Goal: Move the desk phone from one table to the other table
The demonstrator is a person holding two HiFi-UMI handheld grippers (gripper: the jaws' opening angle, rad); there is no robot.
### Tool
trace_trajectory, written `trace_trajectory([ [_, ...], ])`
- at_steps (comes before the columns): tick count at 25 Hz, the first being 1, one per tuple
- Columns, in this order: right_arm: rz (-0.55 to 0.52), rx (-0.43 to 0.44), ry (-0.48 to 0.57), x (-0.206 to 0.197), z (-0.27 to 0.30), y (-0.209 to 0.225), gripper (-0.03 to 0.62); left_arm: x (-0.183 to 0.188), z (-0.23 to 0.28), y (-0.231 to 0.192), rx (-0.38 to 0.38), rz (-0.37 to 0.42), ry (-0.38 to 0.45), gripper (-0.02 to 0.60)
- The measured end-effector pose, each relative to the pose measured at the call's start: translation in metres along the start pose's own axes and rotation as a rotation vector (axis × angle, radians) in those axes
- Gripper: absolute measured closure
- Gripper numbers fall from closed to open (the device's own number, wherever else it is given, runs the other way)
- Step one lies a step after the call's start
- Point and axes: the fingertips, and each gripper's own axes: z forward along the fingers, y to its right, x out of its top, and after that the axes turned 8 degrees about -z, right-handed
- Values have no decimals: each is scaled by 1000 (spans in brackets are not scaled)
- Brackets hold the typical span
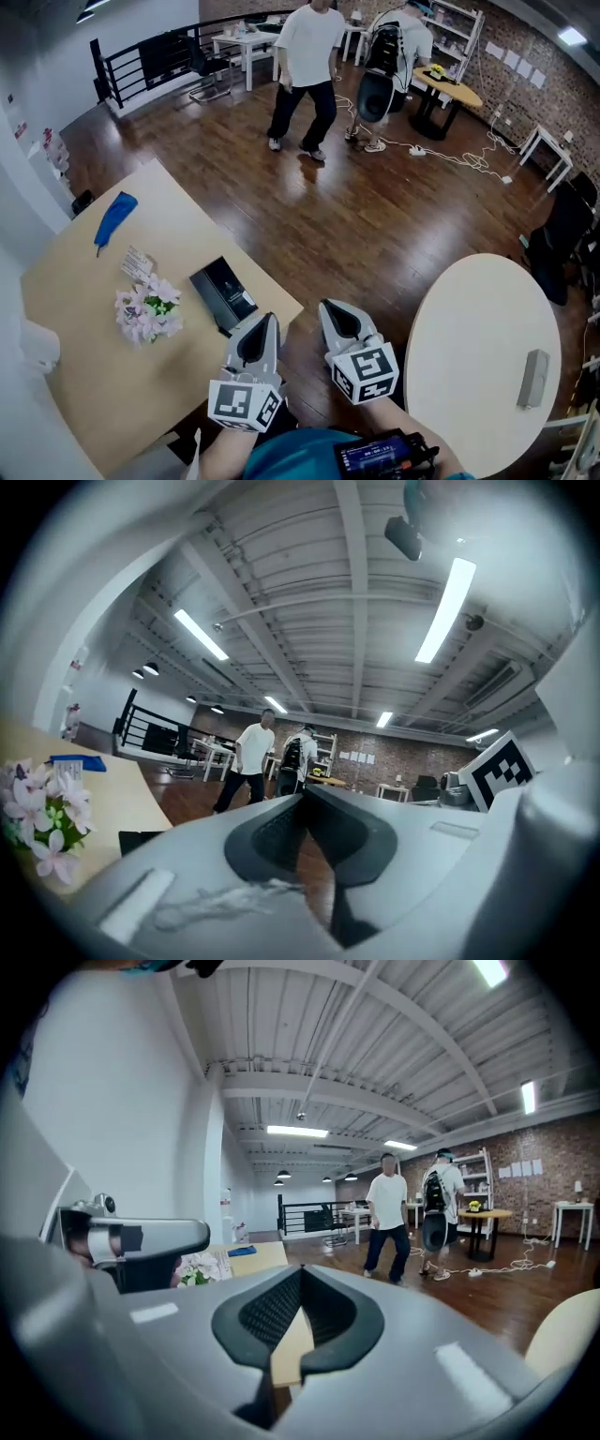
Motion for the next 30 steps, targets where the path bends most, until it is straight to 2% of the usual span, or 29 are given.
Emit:
trace_trajectory([
  [7, 3, -109, 21, -29, -114, 34, 602, -26, -28, 123, -113, 98, -16, 568],
  [13, 1, -172, 11, -61, -199, 41, 603, -62, -69, 187, -123, 148, -60, 568],
  [16, 28, -200, -3, -72, -228, 39, 603, -75, -87, 197, -106, 162, -91, 568],
  [21, 54, -222, -4, -70, -261, 15, 603, -70, -122, 196, -78, 189, -99, 568],
  [26, 26, -231, 5, -54, -266, -24, 602, -60, -162, 172, -51, 196, -87, 568],
  [30, 22, -251, -3, -53, -272, -64, 602, -62, -201, 150, -41, 188, -113, 568],
])
